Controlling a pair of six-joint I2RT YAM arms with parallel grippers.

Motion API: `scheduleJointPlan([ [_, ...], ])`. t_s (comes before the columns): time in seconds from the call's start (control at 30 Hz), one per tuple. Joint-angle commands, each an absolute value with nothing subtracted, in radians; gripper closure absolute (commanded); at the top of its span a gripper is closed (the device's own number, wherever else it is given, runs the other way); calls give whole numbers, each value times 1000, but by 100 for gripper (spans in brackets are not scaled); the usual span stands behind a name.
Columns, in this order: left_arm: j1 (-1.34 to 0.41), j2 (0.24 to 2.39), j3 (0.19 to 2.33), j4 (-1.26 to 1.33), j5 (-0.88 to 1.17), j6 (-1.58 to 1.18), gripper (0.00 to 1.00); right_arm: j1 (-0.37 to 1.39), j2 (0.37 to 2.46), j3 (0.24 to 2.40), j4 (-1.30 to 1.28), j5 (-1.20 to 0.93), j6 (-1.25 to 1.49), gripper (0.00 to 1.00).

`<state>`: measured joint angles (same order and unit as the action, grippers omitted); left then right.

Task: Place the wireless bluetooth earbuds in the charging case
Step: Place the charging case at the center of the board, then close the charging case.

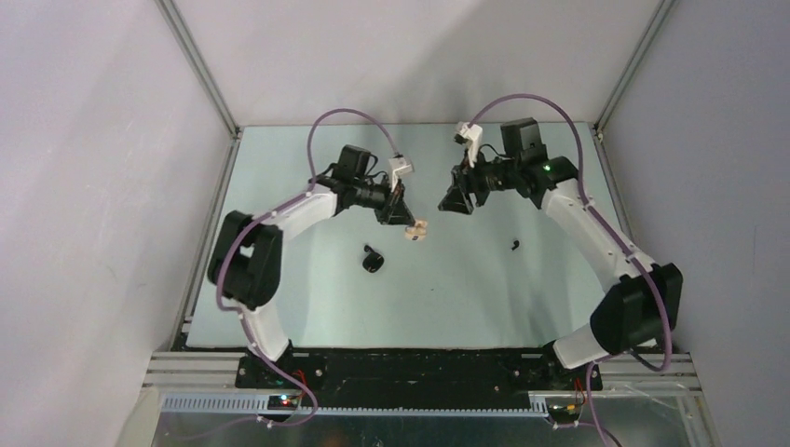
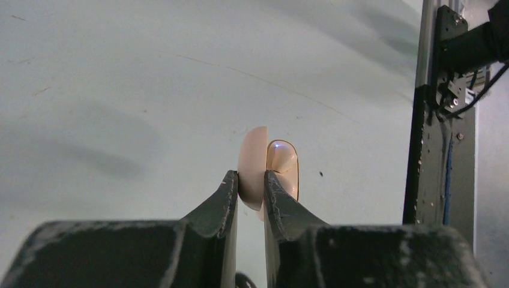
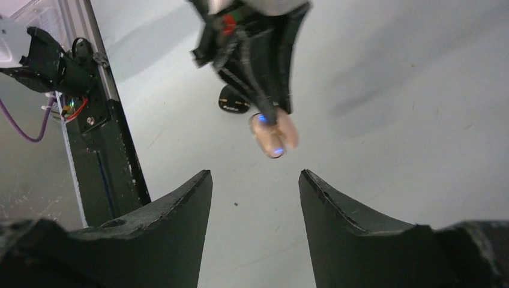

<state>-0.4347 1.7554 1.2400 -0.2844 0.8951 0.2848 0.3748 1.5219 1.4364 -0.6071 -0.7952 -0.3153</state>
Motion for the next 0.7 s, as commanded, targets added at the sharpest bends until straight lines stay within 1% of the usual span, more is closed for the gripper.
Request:
scheduleJointPlan([
  [0.0,-456,1873,1331,-118,903,121,100,353,1413,1378,-669,-760,-343,39],
  [0.07,-456,1924,1344,-33,894,33,100,337,1385,1352,-685,-746,-351,39],
  [0.17,-458,1987,1381,22,890,-69,100,315,1351,1324,-705,-738,-349,39],
  [0.37,-463,2070,1436,53,893,-112,100,280,1327,1302,-718,-726,-352,39],
  [0.53,-466,2106,1443,56,866,-123,100,274,1344,1301,-712,-722,-356,39],
  [0.6,-467,2119,1438,55,830,-130,98,273,1352,1301,-707,-722,-351,39],
  [0.63,-468,2126,1435,54,821,-130,93,273,1356,1302,-706,-722,-351,39],
  [0.67,-468,2130,1435,53,807,-129,91,273,1360,1301,-705,-722,-350,39],
])
